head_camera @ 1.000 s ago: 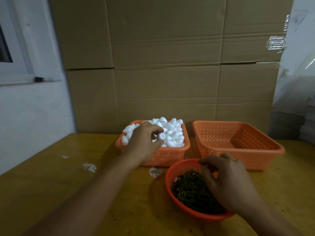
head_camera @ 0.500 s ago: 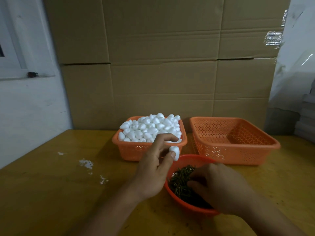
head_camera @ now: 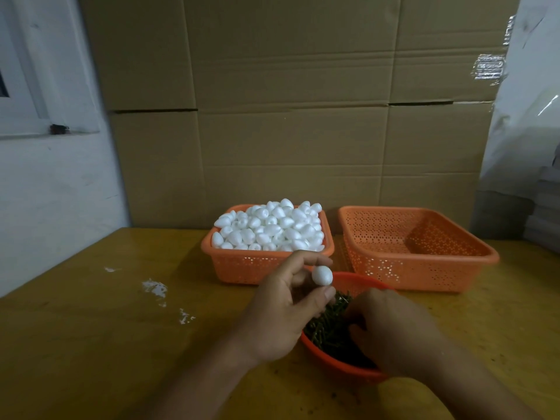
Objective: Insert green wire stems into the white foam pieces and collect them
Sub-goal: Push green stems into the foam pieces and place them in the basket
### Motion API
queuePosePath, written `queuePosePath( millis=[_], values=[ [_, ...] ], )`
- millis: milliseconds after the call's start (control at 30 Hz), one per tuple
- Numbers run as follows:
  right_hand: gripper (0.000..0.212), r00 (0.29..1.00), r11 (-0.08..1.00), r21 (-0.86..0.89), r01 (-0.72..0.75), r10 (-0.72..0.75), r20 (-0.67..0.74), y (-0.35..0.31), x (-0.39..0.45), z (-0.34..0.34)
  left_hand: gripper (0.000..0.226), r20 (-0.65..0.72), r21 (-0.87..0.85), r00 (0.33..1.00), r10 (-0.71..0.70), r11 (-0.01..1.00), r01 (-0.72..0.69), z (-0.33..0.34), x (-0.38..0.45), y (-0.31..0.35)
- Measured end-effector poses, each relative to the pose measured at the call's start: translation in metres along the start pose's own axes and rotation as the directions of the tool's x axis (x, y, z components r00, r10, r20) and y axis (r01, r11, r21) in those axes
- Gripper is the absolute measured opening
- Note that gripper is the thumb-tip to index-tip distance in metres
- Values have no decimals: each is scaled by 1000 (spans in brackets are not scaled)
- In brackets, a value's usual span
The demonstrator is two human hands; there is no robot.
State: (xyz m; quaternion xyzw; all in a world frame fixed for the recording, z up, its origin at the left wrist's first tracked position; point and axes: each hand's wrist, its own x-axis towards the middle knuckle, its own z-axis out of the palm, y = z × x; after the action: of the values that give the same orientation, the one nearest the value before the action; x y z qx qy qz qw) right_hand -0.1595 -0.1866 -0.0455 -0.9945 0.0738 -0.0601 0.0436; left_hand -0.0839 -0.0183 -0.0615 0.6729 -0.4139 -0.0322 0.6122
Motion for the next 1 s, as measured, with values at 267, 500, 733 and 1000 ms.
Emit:
queuePosePath(
  millis=[267, 500, 733, 1000],
  values=[
    [17, 994, 997, 78, 2, 6, -107, 1, -1, 0, 24, -60, -247, 987, -146, 961, 127, 4, 1, 4],
    [19, 956, 982, 184, 34, 21, -292, 0, -1, -2, 24, -70, -505, 964, -257, 843, 188, 2, 2, 12],
    [38, 816, 810, 490, 322, 24, -577, -3, -3, -5, 28, -28, -590, 931, -363, 758, 278, -2, 3, 16],
    [19, 685, 764, 345, 545, -167, -709, -13, -7, -4, 34, 7, -571, 909, -417, 745, 346, -5, 1, 20]
  ],
)
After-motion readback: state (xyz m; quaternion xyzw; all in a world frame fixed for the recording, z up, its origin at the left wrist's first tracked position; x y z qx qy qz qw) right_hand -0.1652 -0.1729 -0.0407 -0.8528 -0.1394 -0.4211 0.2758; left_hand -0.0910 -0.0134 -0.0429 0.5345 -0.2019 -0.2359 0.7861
